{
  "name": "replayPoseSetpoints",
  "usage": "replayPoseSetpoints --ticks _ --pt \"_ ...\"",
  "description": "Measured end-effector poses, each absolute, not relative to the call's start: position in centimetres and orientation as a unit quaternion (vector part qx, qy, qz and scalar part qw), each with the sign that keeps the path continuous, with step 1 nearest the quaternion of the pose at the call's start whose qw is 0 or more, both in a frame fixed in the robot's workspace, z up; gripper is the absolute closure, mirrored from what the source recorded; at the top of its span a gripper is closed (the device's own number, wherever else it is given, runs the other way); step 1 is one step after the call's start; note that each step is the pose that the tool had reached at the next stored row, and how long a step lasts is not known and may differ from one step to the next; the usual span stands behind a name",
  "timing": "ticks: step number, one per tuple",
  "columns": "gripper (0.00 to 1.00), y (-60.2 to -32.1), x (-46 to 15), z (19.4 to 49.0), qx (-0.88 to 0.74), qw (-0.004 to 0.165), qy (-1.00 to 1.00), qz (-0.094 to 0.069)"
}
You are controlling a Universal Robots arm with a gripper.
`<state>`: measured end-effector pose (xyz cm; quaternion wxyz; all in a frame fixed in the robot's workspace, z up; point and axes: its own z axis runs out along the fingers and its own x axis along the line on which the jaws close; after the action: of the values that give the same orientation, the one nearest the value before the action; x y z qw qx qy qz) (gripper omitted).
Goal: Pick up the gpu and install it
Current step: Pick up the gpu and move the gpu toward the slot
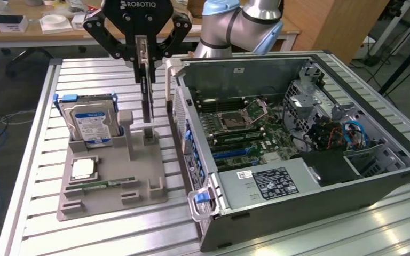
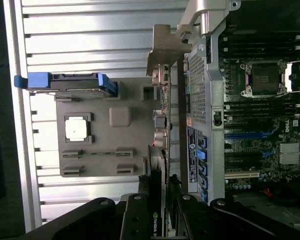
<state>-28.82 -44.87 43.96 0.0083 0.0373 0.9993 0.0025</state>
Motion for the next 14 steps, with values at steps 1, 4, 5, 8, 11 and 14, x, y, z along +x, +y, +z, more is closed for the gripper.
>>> replayPoseSetpoints --ticks 1,4,5,8,11,14 --pt "0.74 -44.87 -28.82 43.96 0.037 0.008 0.999 0.002" --pt "0.74 -44.87 -28.82 43.96 0.037 0.008 0.999 0.002" --pt "0.74 -44.87 -28.82 43.96 0.037 0.008 0.999 0.003" --pt "0.74 -44.87 -28.64 43.96 0.037 0.008 0.999 0.002" --pt "0.74 -44.87 -28.33 43.96 0.037 0.008 0.999 0.002" --pt "0.74 -44.87 -27.99 43.96 0.037 0.008 0.999 0.002"
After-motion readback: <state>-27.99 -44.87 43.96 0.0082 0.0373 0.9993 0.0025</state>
